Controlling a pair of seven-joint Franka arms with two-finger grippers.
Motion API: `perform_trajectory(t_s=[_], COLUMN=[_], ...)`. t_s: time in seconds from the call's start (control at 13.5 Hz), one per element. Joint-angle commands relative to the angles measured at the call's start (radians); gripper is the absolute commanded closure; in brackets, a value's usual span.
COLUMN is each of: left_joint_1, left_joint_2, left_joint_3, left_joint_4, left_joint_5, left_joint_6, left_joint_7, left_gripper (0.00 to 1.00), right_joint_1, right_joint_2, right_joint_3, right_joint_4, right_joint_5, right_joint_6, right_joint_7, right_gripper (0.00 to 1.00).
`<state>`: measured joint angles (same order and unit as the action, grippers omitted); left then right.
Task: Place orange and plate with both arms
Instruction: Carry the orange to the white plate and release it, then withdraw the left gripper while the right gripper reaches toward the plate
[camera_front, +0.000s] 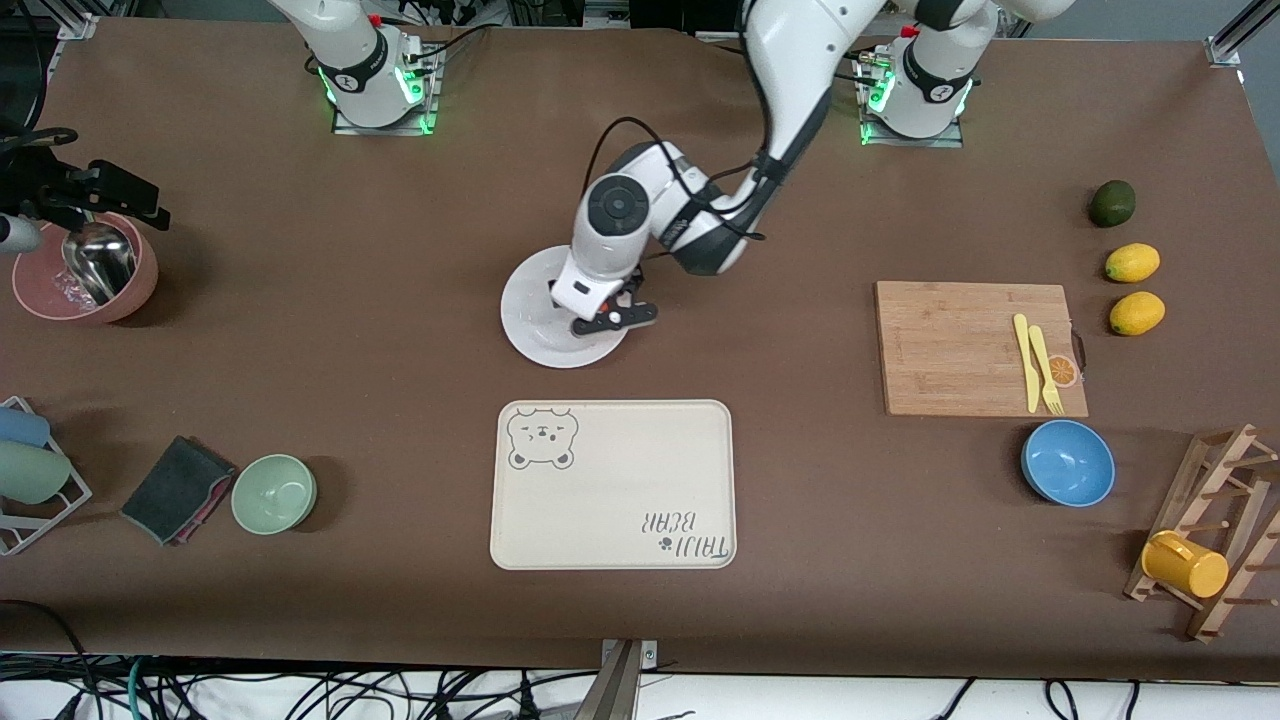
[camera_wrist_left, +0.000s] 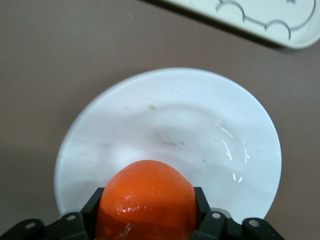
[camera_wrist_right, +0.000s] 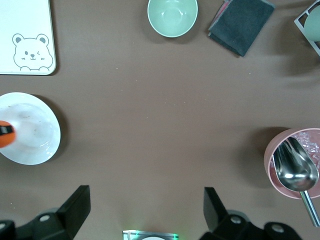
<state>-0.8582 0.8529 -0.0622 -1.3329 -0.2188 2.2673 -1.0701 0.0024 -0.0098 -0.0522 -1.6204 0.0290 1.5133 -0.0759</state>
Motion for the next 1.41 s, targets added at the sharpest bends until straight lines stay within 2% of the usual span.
perform_trajectory(t_s=[0.0,0.07,0.15,0.22,0.37,0.52,0.74,0.96,1.33], left_joint_1=[-0.018,-0.021,-0.019,-0.019,-0.012,-0.01,0.01,0.086,0.286], left_joint_2=[0.072,0.087,0.094,0.094,0.072,0.04,-0.063,-0.121,-0.202], left_joint_3=[0.022,0.022,0.022,0.027,0.031,0.079,0.12,0.12,0.12], left_joint_4=[0.092,0.092,0.092,0.092,0.092,0.096,0.097,0.095,0.093], left_joint_5=[-0.022,-0.019,-0.019,-0.016,-0.014,-0.013,-0.013,-0.008,-0.008], left_joint_6=[0.0,0.014,0.027,0.031,0.0,-0.092,-0.221,-0.326,-0.547], left_joint_7=[-0.019,-0.016,-0.013,-0.013,-0.014,-0.013,0.024,0.076,0.336], left_gripper=[0.83,0.66,0.41,0.0,0.0,0.0,0.0,0.0,0.0], right_joint_1=[-0.001,0.001,-0.001,-0.001,-0.001,-0.001,-0.001,-0.001,-0.004], right_joint_2=[-0.002,-0.002,-0.002,-0.002,-0.002,-0.002,-0.002,-0.002,-0.002], right_joint_3=[0.002,0.002,0.002,0.002,0.002,0.002,0.002,0.002,0.0], right_joint_4=[0.007,0.007,0.007,0.007,0.007,0.007,0.007,0.007,0.007], right_joint_5=[0.014,0.014,0.014,0.014,0.014,0.014,0.014,0.014,0.014], right_joint_6=[-0.015,-0.013,-0.013,-0.016,-0.015,-0.016,-0.016,-0.016,-0.012], right_joint_7=[0.011,0.012,0.012,0.012,0.012,0.012,0.012,0.012,0.01], right_gripper=[0.0,0.0,0.0,0.0,0.0,0.0,0.0,0.0,0.0])
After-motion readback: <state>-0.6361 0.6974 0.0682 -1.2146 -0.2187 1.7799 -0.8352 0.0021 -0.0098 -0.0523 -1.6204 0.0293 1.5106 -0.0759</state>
